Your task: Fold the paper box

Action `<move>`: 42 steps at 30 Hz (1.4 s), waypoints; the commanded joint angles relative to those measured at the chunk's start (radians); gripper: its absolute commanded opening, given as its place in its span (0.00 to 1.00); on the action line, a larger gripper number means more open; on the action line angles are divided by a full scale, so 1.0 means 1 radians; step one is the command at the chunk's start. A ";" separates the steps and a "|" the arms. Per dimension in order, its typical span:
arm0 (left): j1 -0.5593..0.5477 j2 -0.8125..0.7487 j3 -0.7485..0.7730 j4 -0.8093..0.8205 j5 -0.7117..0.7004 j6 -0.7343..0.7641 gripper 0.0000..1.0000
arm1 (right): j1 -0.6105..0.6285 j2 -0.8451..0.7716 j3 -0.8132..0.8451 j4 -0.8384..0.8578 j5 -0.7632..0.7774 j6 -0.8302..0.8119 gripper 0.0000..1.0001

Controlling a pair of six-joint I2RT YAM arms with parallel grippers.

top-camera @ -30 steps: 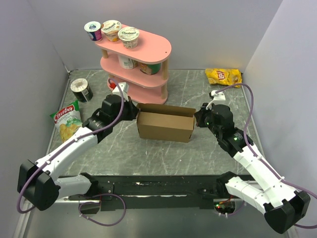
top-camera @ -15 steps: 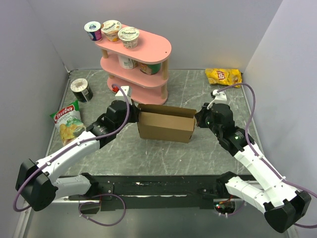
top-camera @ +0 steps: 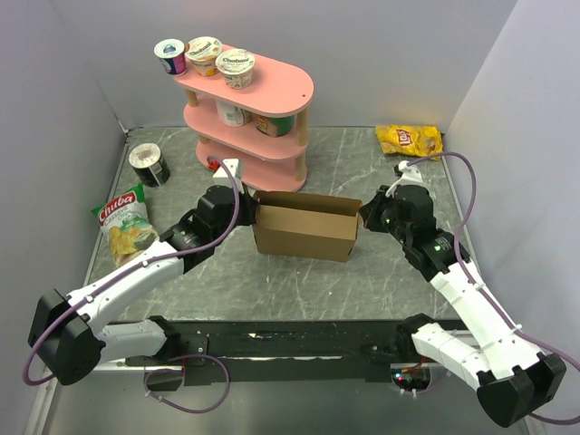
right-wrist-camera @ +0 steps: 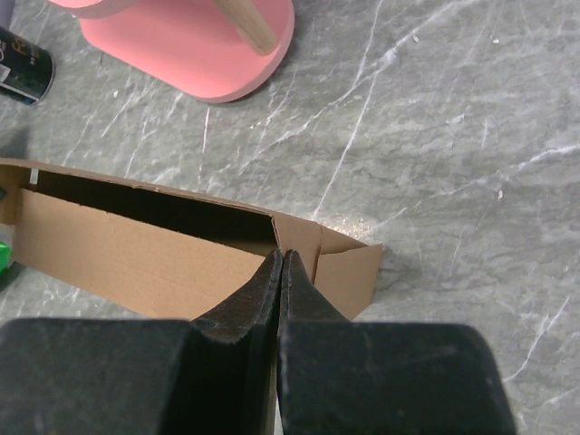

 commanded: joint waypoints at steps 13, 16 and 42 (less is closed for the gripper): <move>-0.023 0.063 -0.043 -0.215 0.066 0.032 0.01 | -0.037 -0.034 -0.014 -0.036 -0.066 0.058 0.00; -0.022 0.068 -0.043 -0.213 0.060 0.029 0.01 | -0.037 -0.043 -0.066 -0.025 -0.068 0.036 0.00; -0.023 0.135 -0.101 -0.135 0.043 0.021 0.01 | 0.161 -0.120 -0.318 -0.106 0.258 0.084 0.00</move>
